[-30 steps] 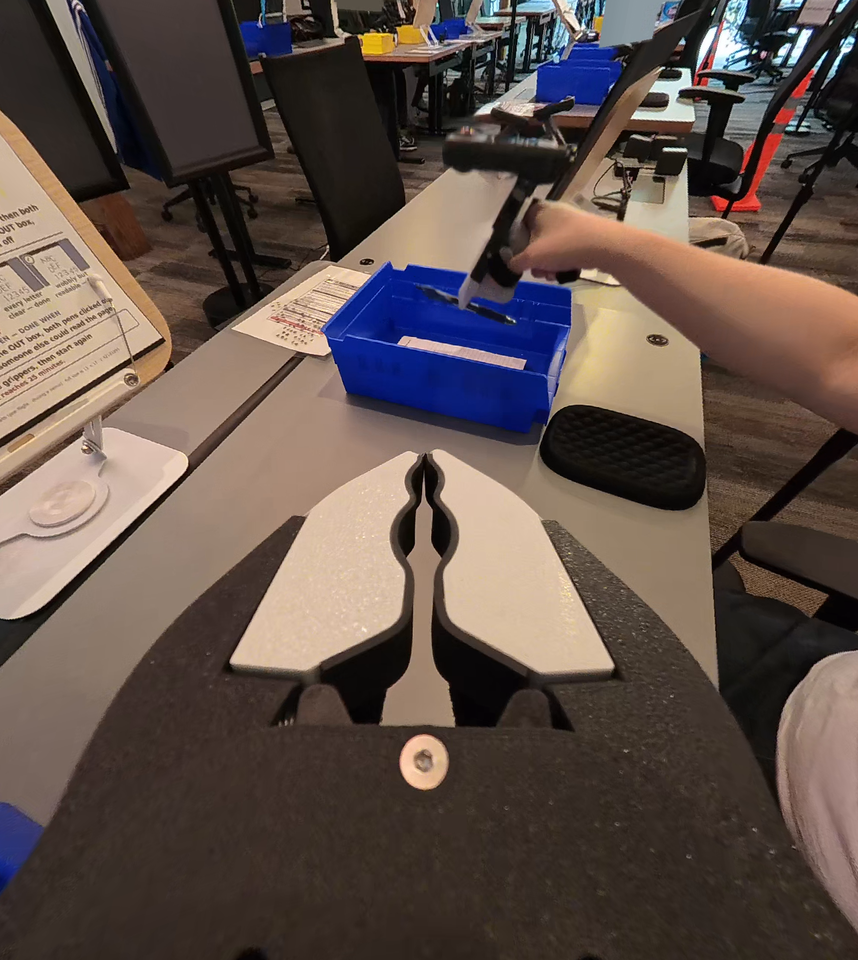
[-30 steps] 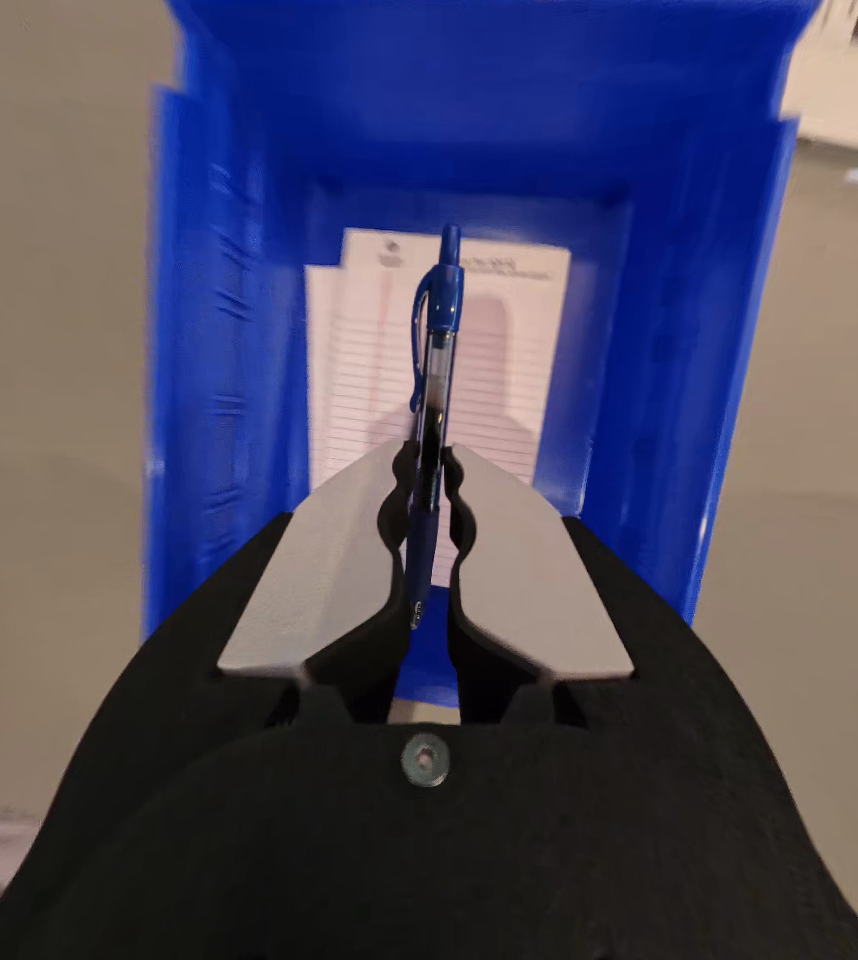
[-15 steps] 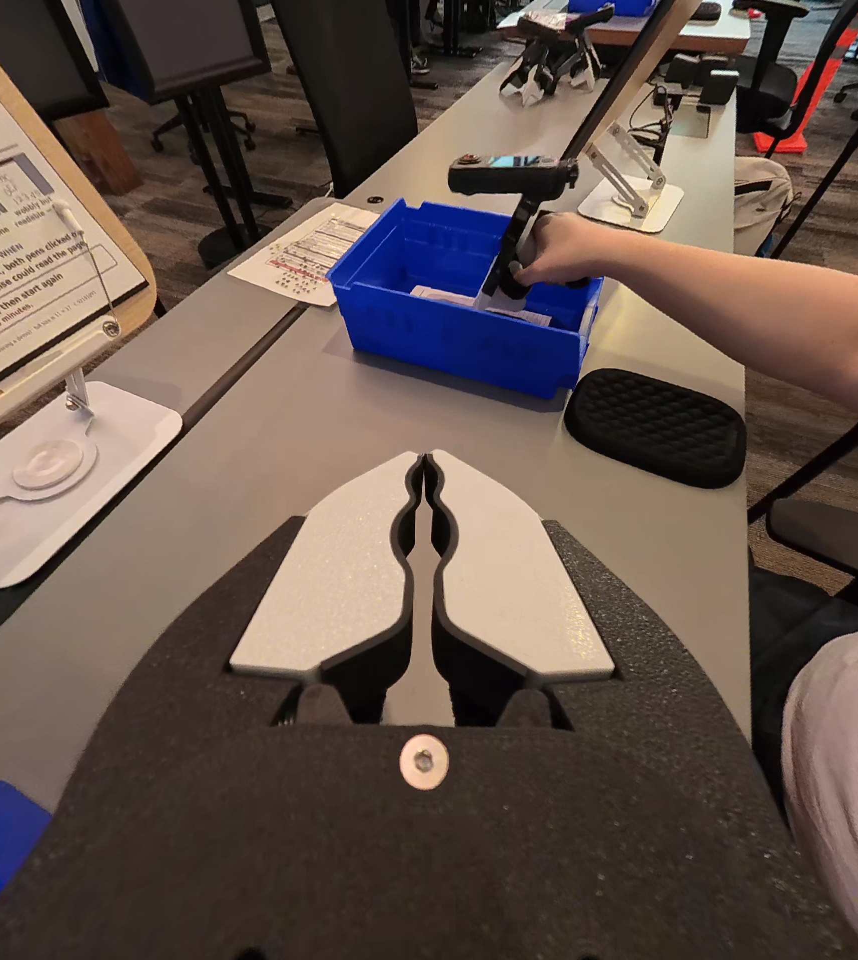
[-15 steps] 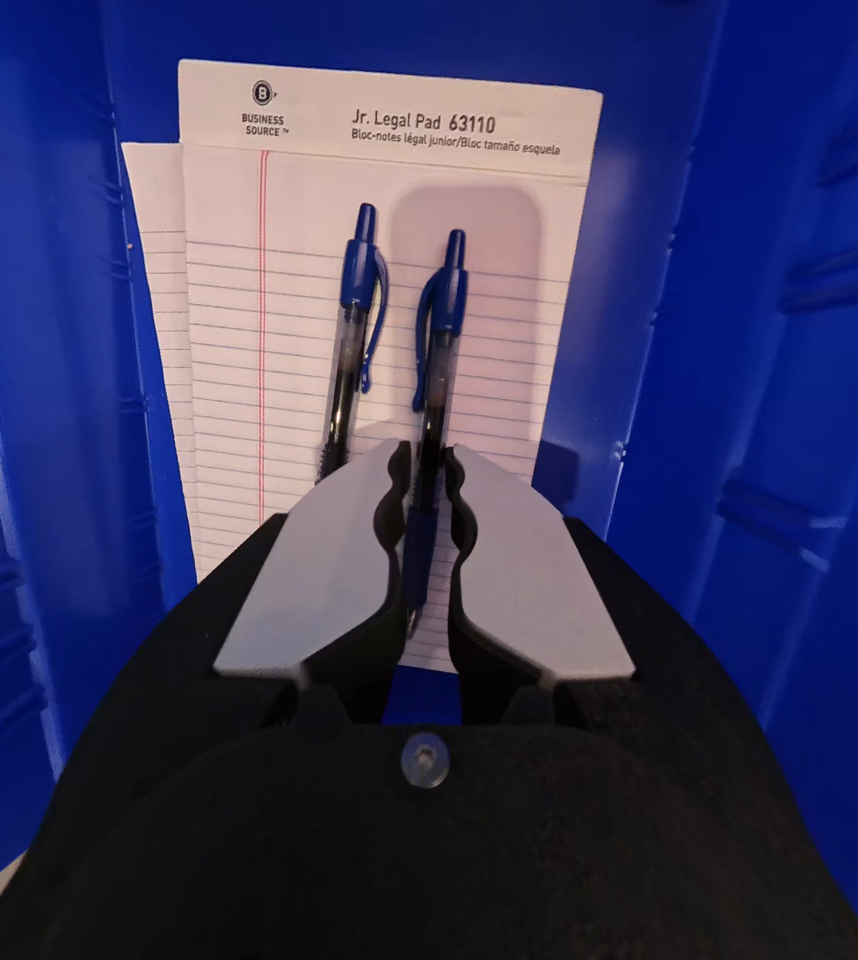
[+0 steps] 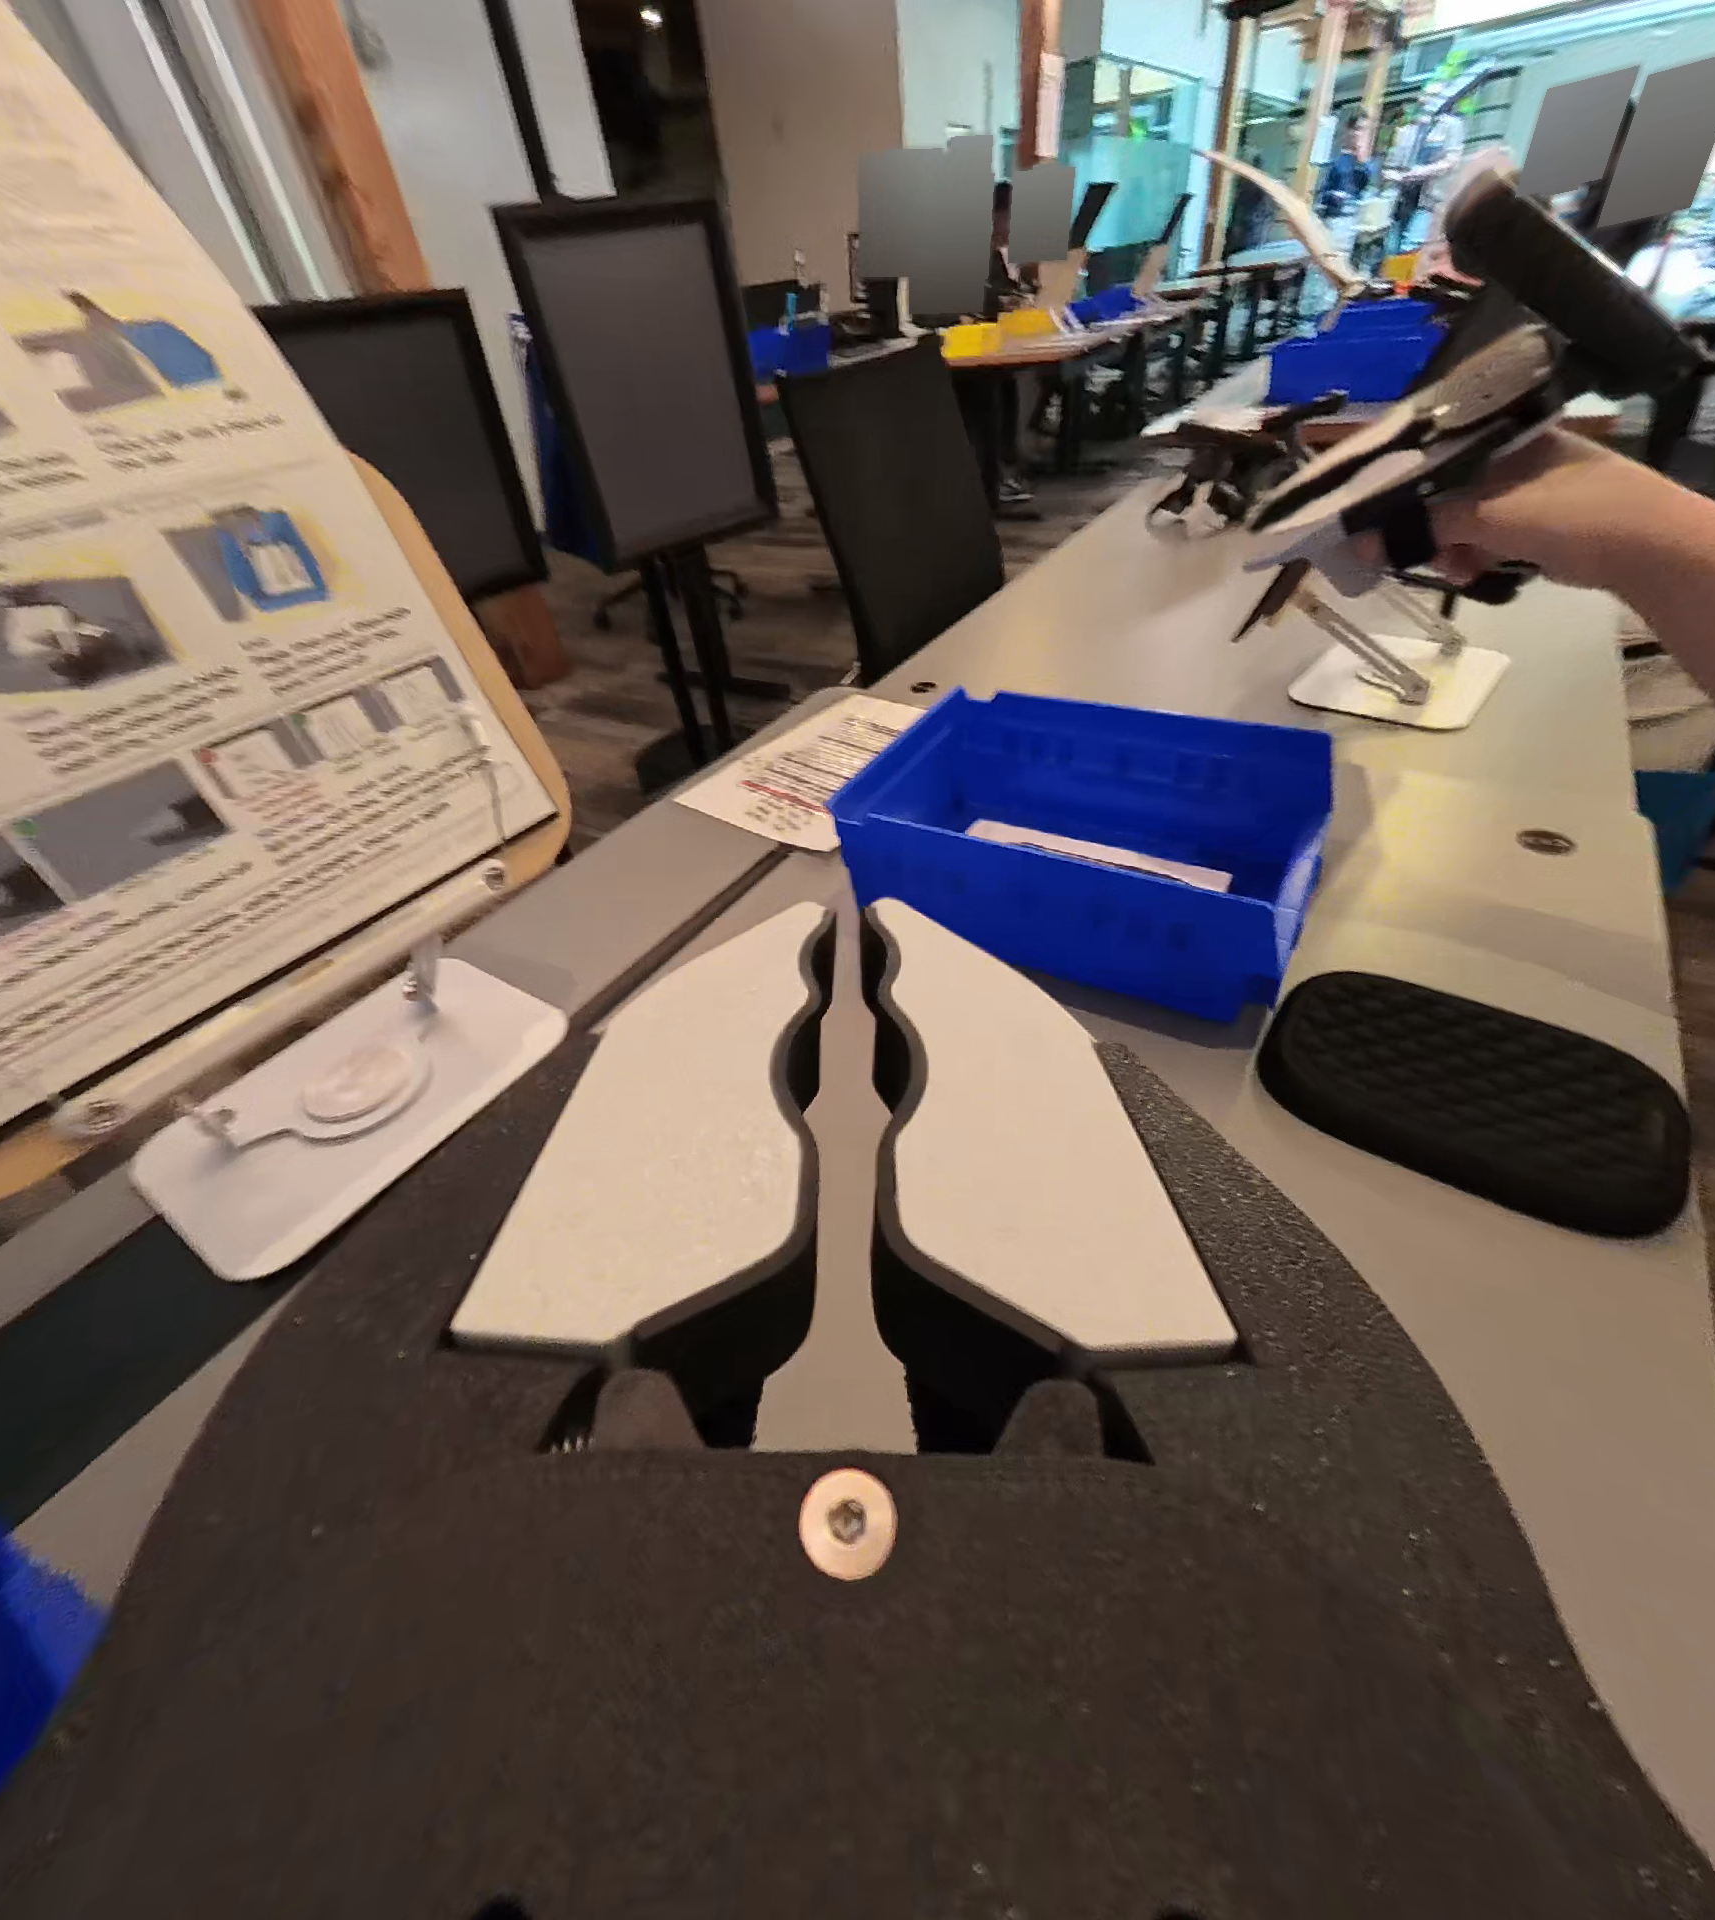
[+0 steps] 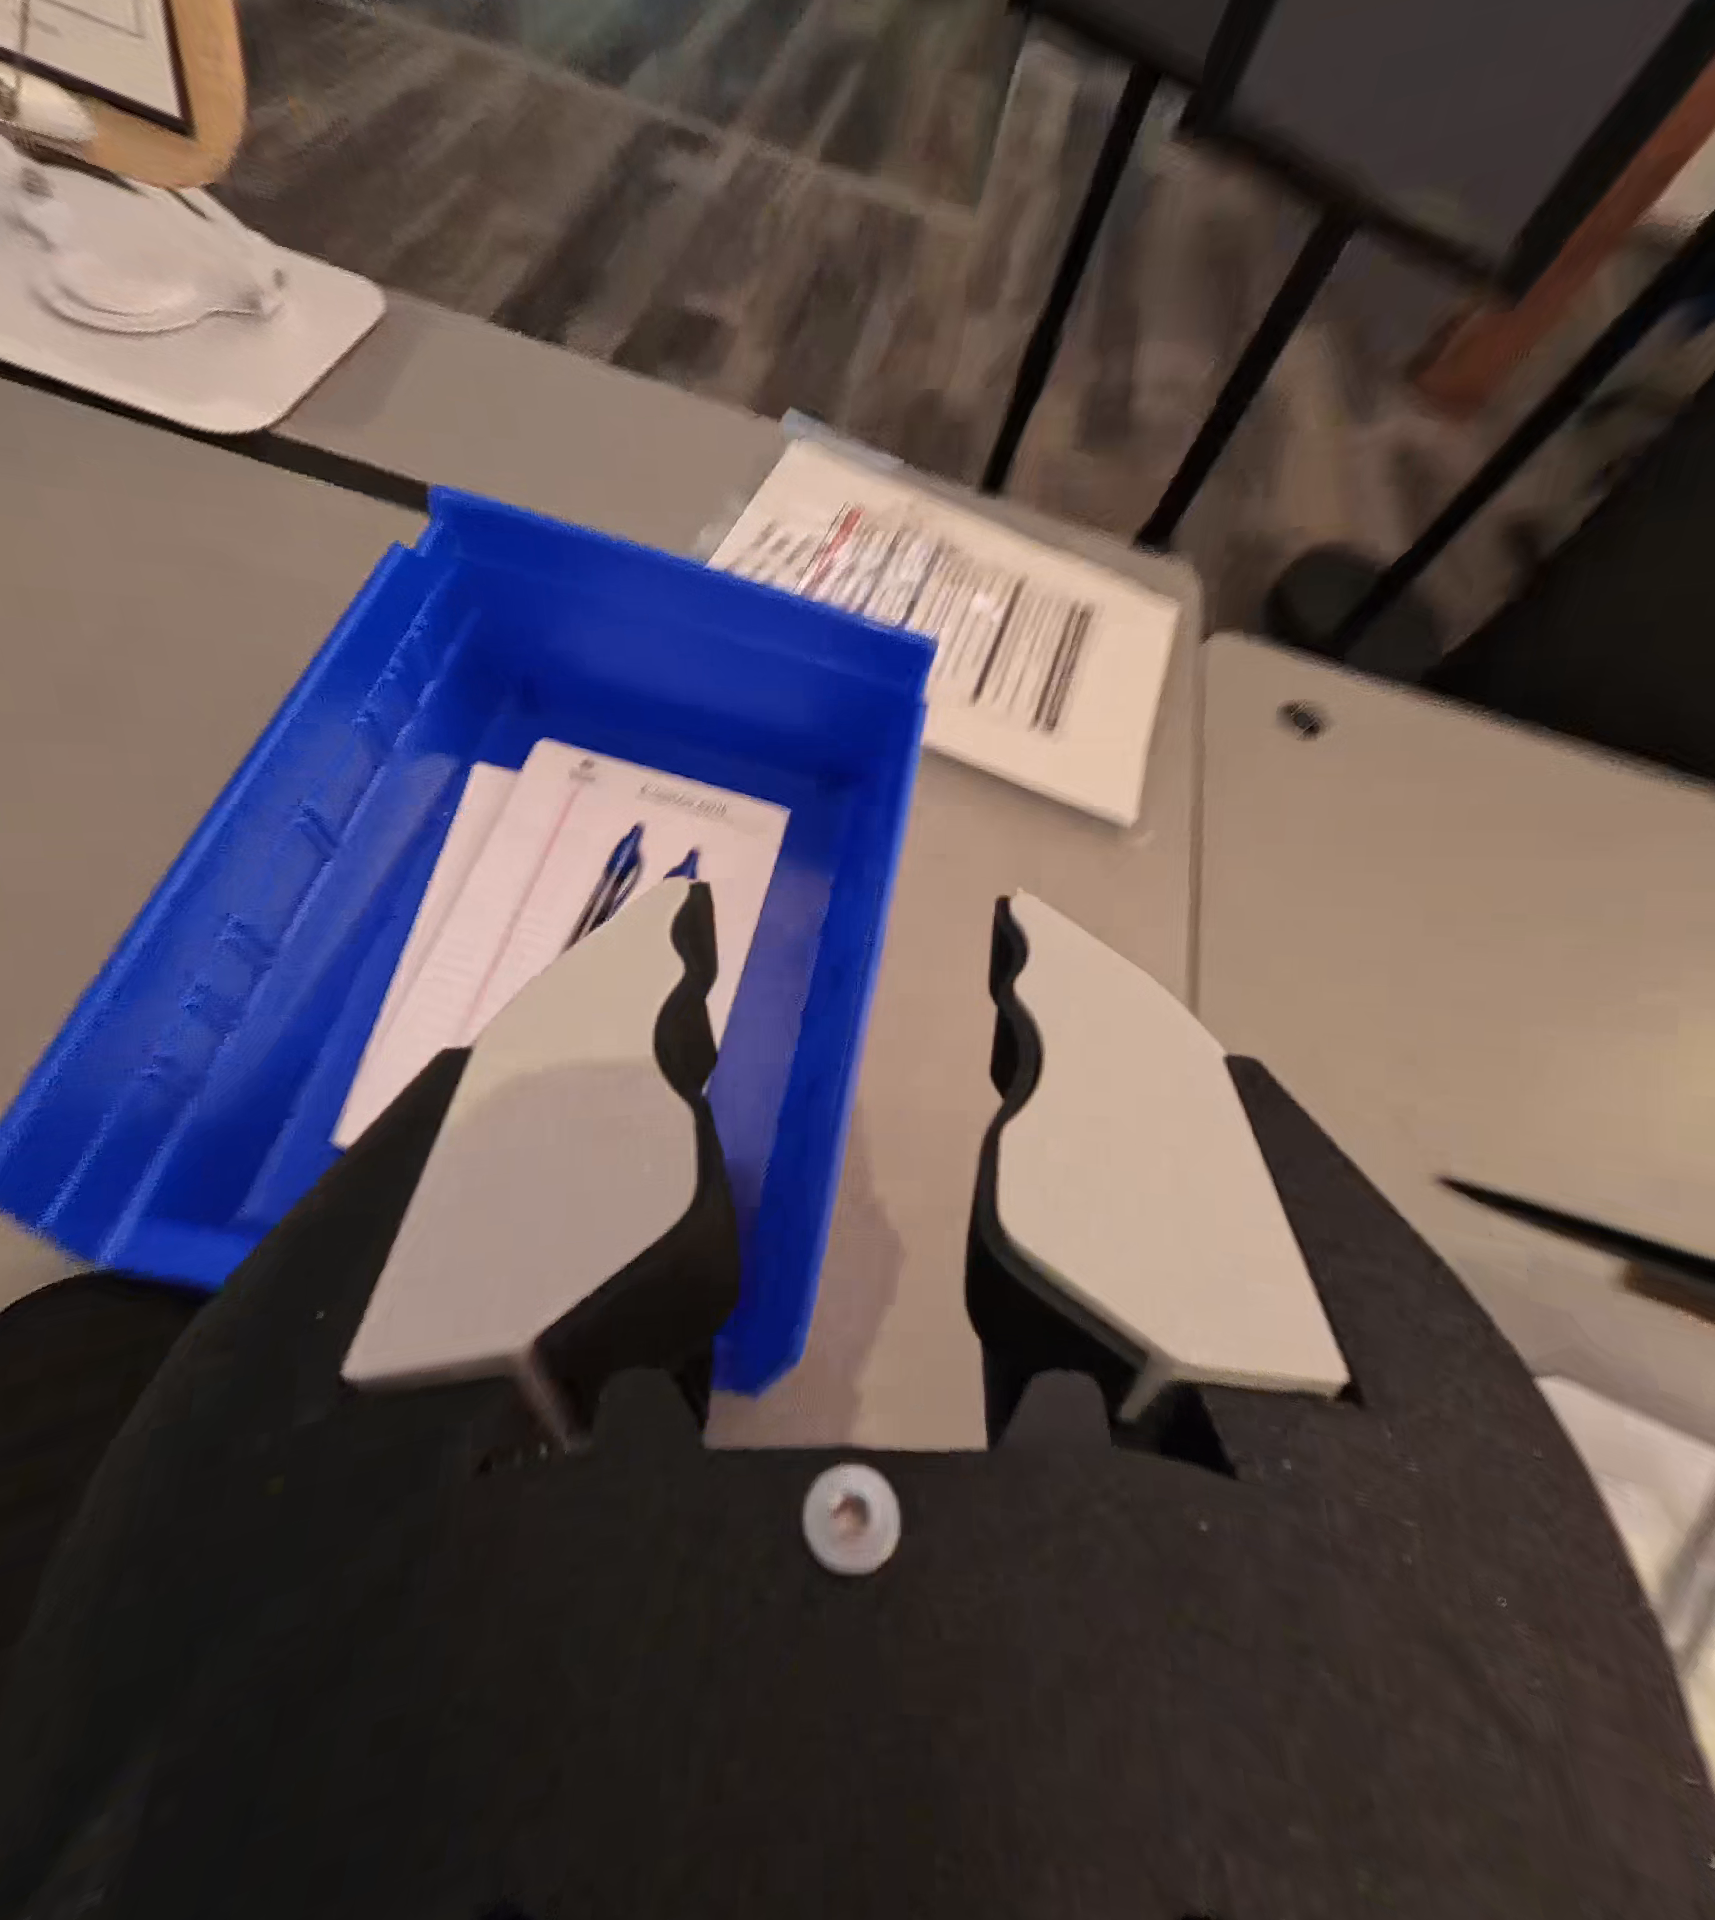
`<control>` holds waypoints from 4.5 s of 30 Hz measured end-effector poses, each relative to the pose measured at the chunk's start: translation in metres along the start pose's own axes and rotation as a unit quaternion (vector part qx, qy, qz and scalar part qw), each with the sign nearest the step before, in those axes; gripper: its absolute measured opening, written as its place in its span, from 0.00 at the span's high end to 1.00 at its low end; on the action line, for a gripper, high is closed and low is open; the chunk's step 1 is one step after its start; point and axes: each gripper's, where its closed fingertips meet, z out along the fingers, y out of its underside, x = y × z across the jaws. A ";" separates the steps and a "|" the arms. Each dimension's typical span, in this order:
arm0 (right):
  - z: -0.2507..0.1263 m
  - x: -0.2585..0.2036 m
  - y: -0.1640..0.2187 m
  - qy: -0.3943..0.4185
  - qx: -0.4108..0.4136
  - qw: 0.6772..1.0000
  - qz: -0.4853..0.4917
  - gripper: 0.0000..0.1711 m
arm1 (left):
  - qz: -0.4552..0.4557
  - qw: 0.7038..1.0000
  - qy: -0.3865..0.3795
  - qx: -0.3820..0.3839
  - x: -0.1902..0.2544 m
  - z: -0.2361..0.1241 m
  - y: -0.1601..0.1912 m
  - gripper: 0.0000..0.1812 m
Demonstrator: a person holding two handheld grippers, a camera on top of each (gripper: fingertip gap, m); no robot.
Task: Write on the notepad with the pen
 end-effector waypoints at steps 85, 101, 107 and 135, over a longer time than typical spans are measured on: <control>0.145 -0.146 0.096 -0.131 -0.396 0.890 0.183 0.96 | -0.257 0.775 -0.248 -0.522 -0.093 -0.081 0.259 0.93; 0.164 -0.158 0.092 -0.126 -0.432 0.883 0.131 0.97 | -0.229 0.853 -0.254 -0.394 -0.069 -0.030 0.232 0.83; 0.155 -0.134 0.099 -0.132 -0.456 0.869 0.135 0.97 | -0.158 0.865 -0.301 -0.370 -0.077 -0.064 0.192 0.68; 0.109 -0.294 -0.176 -0.199 -0.352 0.914 0.029 0.97 | -0.136 0.832 -0.454 -0.287 -0.082 -0.216 0.166 0.68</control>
